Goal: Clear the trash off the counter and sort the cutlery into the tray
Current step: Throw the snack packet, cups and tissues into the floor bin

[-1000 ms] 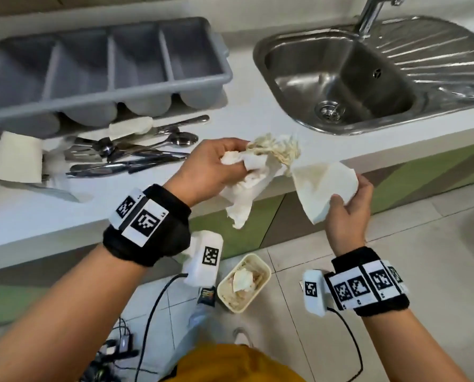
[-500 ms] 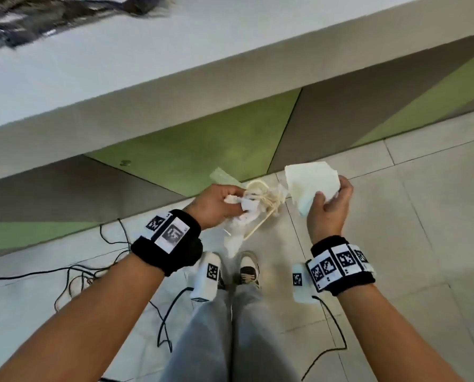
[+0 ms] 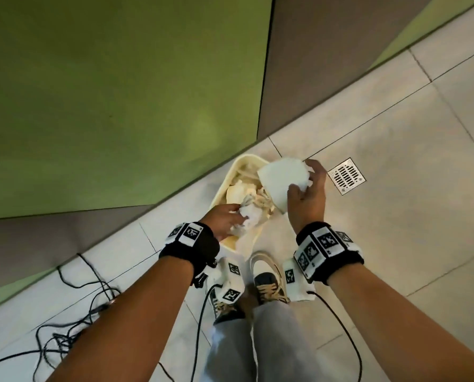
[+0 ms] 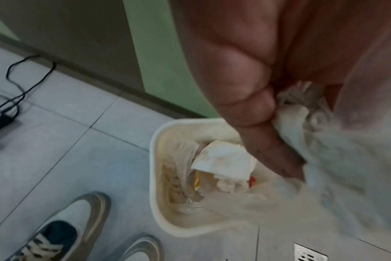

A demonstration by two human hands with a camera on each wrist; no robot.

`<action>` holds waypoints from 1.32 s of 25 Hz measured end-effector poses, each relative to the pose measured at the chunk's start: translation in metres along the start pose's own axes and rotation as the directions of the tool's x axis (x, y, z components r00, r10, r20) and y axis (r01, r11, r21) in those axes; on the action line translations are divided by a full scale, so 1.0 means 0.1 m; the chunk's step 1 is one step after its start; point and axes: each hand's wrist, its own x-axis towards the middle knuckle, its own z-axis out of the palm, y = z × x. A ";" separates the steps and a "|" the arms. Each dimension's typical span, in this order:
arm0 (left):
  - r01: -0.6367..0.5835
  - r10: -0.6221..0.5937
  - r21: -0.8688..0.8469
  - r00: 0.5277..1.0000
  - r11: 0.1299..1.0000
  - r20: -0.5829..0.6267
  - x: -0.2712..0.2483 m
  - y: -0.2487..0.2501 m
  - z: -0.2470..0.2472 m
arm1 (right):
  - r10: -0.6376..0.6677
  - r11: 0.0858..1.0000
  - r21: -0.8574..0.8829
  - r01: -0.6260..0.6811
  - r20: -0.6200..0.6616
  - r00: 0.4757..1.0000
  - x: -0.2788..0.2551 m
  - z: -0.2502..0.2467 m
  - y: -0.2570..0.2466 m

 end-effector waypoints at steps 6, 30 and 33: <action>0.121 0.035 0.353 0.914 0.928 -0.405 1.27 -0.40 -0.05 | -0.183 0.962 -0.140 0.234 0.304 0.935 0.17 0.47 0.86; 0.031 -0.074 0.943 0.997 0.332 -0.007 1.81 -0.96 0.00 | 0.594 0.218 -0.857 0.467 0.496 0.633 0.64 1.30 1.79; -0.016 -0.072 0.982 0.997 0.189 0.030 1.49 -0.88 0.02 | 0.580 0.253 -0.840 0.479 0.528 0.620 0.49 1.19 1.51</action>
